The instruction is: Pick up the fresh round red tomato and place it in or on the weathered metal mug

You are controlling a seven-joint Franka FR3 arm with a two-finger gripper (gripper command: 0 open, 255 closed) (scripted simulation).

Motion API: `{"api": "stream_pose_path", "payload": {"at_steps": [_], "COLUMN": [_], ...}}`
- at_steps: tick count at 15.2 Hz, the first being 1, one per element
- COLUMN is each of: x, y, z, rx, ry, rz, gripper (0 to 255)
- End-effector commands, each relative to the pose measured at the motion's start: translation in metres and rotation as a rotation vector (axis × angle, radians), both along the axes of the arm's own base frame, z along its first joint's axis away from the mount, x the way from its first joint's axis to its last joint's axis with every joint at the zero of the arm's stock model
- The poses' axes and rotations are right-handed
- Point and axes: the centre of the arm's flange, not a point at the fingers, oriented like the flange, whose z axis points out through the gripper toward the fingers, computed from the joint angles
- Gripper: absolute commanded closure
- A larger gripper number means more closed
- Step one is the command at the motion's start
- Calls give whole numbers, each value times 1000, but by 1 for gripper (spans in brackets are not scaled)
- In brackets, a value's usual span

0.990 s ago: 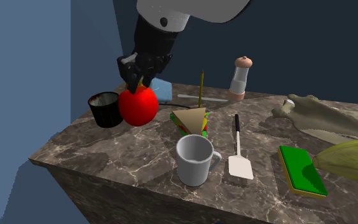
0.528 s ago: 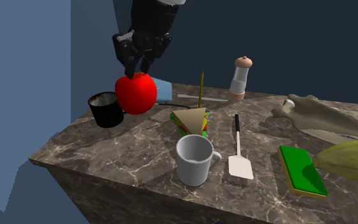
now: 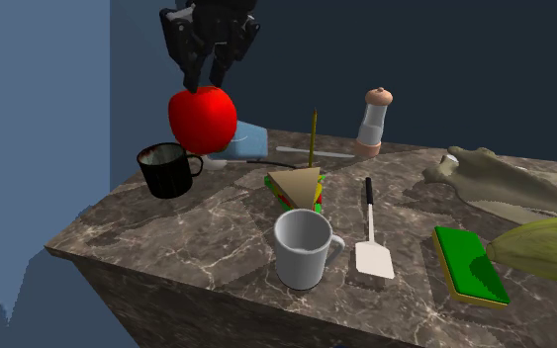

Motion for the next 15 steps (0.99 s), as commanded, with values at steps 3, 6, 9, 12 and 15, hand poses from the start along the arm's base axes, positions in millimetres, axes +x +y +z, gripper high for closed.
{"api": "stream_pose_path", "payload": {"at_steps": [3, 6, 9, 12, 15], "x": [38, 68, 99, 123, 123], "y": [27, 48, 69, 86, 86], "z": [17, 31, 45, 51, 36], "rx": [0, 0, 0, 0, 0], "ry": [0, 0, 0, 0, 0], "rz": [0, 0, 0, 0, 0], "gripper": [255, 255, 255, 255, 255]}}
